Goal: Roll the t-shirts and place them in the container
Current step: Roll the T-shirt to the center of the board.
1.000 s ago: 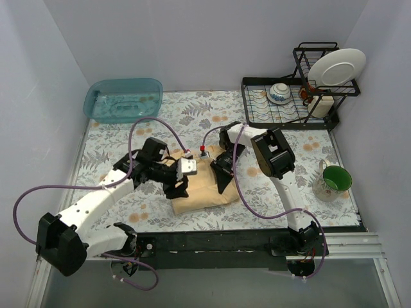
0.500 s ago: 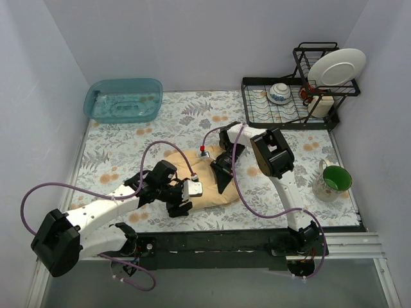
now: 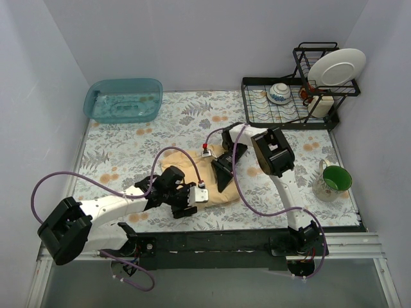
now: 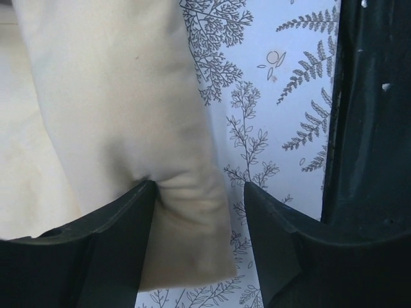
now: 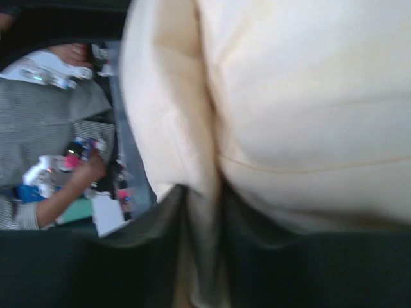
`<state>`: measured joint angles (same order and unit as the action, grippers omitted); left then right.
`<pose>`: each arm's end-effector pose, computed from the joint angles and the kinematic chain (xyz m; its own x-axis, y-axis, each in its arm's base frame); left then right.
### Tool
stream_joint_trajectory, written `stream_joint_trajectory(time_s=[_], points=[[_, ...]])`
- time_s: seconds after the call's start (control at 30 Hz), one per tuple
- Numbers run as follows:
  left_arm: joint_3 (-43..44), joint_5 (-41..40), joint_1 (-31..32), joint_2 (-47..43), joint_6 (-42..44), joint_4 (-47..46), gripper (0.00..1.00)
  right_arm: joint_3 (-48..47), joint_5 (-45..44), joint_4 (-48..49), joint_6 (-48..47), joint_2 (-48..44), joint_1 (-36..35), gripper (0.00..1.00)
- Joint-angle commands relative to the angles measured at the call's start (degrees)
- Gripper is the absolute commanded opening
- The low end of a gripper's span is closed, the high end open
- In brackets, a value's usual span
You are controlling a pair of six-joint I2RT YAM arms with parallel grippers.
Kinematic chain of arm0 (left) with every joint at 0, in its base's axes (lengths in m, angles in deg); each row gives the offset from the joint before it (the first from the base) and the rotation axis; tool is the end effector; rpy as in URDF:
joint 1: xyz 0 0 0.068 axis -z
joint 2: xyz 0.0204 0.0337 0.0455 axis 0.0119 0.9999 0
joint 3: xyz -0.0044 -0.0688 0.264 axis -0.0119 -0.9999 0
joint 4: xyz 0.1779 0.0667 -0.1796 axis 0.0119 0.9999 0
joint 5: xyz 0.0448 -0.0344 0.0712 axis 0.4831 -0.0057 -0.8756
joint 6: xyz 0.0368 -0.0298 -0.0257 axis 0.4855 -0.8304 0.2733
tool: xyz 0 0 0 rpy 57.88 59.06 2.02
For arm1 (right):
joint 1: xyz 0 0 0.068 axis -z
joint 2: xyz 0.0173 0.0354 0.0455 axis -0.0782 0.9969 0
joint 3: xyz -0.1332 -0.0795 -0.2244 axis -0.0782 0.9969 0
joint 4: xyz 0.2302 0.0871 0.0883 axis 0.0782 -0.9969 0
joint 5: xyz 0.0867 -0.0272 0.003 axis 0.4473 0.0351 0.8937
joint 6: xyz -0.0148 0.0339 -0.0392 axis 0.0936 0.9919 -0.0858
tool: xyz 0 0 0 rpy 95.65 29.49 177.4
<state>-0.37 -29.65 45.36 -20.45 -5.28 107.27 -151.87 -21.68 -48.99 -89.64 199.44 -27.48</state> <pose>0.1333 -0.1606 0.1616 -0.6296 0.5891 -0.5065 0.7768 0.4890 -0.3969 0.3229 0.2369 0.0860 -0.4887 -0.8297 -0.2696 -0.5252 0.0330 0.8503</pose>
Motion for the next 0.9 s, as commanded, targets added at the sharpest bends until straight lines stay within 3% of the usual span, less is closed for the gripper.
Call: stream_joint_trajectory(time_s=[0.0,0.13,0.17,0.2,0.37,0.43,0.47,0.5,0.63,0.7,0.87], points=[[-4.55,-6.28,2.73,3.04,-0.42,0.38,0.55,0.53,3.07,7.66,-0.24,-1.37,3.66,0.49],[-6.23,-7.52,3.70,2.24,0.19,0.73,0.34,1.23,3.08,7.92,-0.41,-8.94,8.22,0.71],[-6.31,-7.43,4.05,2.24,0.37,0.82,0.23,2.19,2.91,8.45,-0.33,-10.69,10.41,0.79],[-6.23,-7.35,4.32,2.42,0.37,0.82,0.19,2.99,2.56,9.32,0.11,-14.28,11.48,0.97],[-5.96,-6.12,4.41,3.03,0.46,1.60,0.01,12.64,-3.06,25.18,3.98,-27.38,15.53,0.99],[-5.70,-5.15,4.41,2.95,0.54,2.22,0.00,22.38,-5.87,31.36,1.88,-36.52,15.27,0.99],[-5.61,-4.63,4.32,2.77,0.46,3.35,0.00,26.60,-7.45,40.96,1.35,-40.29,14.05,0.98],[-4.83,-2.10,3.80,2.60,0.37,4.23,0.00,36.21,-9.64,46.02,1.00,-48.25,12.99,0.99],[-2.02,6.09,1.77,1.81,1.25,10.47,0.00,55.76,-20.71,68.45,-3.82,-65.00,5.70,0.99],[-0.78,8.20,0.55,1.63,1.86,12.58,0.00,59.76,-21.52,73.29,-5.50,-69.57,2.09,0.99],[3.70,16.36,-2.27,4.26,0.99,16.37,0.00,62.14,-21.26,73.05,-8.14,-71.09,-4.84,0.98]])
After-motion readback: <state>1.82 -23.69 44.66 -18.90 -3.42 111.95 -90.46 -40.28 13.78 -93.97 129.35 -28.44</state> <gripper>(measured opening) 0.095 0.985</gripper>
